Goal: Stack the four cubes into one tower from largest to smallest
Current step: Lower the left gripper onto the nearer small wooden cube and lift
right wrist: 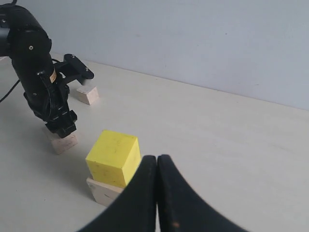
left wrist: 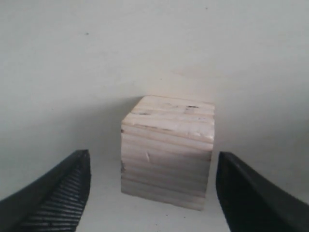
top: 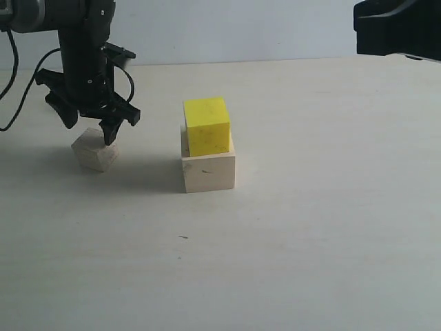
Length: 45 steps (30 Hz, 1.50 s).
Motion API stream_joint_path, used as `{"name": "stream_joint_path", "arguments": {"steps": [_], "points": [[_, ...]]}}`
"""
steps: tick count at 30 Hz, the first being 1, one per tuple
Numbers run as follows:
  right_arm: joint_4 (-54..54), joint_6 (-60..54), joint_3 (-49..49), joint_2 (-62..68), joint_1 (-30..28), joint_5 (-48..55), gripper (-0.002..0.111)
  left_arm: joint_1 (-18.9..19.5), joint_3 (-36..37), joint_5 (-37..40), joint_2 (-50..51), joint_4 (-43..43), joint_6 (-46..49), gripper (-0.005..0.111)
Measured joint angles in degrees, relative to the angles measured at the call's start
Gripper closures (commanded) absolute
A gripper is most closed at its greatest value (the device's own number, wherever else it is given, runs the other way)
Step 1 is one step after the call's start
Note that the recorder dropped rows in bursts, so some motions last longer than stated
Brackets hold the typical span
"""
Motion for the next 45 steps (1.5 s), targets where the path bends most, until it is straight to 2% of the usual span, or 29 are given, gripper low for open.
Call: {"name": "stream_joint_path", "arguments": {"steps": [7, 14, 29, 30, 32, 33, 35, 40, 45], "points": [[0.0, 0.0, 0.0, 0.0, 0.0, 0.0, 0.108, 0.9, 0.0, 0.0, 0.4, -0.2, -0.1, 0.037], [0.0, 0.0, 0.0, 0.0, 0.0, 0.0, 0.108, 4.0, 0.0, 0.0, 0.4, -5.5, 0.0, 0.037], [0.0, 0.0, 0.0, 0.0, 0.0, 0.0, 0.108, 4.1, 0.0, 0.0, 2.8, -8.9, 0.3, 0.037], [0.0, 0.0, 0.0, 0.0, 0.0, 0.0, 0.108, 4.1, 0.0, 0.0, 3.2, -8.9, 0.3, 0.039], [0.0, 0.0, 0.0, 0.0, 0.0, 0.0, 0.108, 4.1, 0.0, 0.0, 3.7, -8.9, 0.3, 0.061], [0.0, 0.0, 0.0, 0.0, 0.0, 0.0, 0.108, 4.1, 0.0, 0.0, 3.8, -8.9, 0.3, 0.084], [0.0, 0.0, 0.0, 0.0, 0.0, 0.0, 0.108, 4.1, 0.0, 0.0, 3.8, -8.9, 0.6, 0.106], [0.0, 0.0, 0.0, 0.0, 0.0, 0.0, 0.108, 4.1, 0.0, 0.0, 3.7, -8.9, 5.9, 0.107], [0.0, 0.0, 0.0, 0.0, 0.0, 0.0, 0.108, 4.1, 0.0, 0.0, -6.3, -9.5, 17.4, 0.107]]}}
